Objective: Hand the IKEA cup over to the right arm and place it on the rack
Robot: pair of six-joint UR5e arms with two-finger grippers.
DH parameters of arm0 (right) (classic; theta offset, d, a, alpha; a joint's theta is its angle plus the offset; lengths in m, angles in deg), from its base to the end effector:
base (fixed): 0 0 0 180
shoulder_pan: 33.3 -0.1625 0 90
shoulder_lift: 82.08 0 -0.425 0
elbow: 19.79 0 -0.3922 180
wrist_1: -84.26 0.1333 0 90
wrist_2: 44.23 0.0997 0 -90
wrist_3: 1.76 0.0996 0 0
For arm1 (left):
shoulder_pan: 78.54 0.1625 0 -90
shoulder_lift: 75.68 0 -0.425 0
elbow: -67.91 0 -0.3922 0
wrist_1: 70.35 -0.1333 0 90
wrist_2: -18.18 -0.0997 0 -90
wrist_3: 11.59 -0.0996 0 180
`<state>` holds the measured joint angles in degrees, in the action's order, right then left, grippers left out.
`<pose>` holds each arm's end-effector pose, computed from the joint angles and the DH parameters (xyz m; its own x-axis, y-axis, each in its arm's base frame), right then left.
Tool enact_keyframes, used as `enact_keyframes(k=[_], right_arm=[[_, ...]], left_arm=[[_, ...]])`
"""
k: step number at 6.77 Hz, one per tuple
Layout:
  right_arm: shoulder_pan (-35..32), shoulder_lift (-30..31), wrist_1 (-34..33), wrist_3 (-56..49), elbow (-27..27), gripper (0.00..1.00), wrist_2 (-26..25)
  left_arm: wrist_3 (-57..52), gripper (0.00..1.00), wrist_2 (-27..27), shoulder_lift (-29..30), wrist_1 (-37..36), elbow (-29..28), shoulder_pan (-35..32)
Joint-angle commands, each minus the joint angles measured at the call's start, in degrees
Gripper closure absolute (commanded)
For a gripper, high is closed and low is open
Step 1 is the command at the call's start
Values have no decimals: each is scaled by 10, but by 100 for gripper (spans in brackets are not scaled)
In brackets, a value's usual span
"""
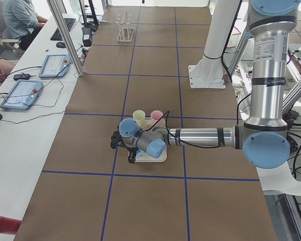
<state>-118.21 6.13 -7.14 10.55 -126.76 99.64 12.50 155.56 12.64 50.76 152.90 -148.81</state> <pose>0.0085 -0.5000 0.4875 0.5710 -0.0829 0.8168 -0.0379 0.9912 0.1272 0.1109 -0.4869 0.6532 0.6136 0.1203 -0.7804 -0.0624 0.9926 0.1039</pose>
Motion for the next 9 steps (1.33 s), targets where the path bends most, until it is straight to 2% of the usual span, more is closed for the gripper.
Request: enact_keyframes(k=[1, 2, 3, 4, 6, 8, 9], right_arm=[[0, -1, -1, 0, 0, 0, 0], [0, -1, -1, 0, 0, 0, 0], [0, 0, -1, 0, 0, 0, 0], [0, -1, 0, 1, -1, 0, 1], [0, -8, 1, 9, -3, 0, 32], [0, -27, -1, 9, -14, 0, 32], [13, -47, -3, 17, -15, 0, 26]], left_arm=[[-4, 52, 0, 2, 0, -10, 2], [-4, 71, 0, 2, 0, -11, 2], [-4, 96, 0, 1, 0, -11, 2], [-2, 100, 0, 1, 2, -11, 2], [-1, 100, -2, -10, -10, 31, -9], [-4, 100, -10, -11, -22, 43, -135], [-4, 100, -31, -5, -23, 44, -166]])
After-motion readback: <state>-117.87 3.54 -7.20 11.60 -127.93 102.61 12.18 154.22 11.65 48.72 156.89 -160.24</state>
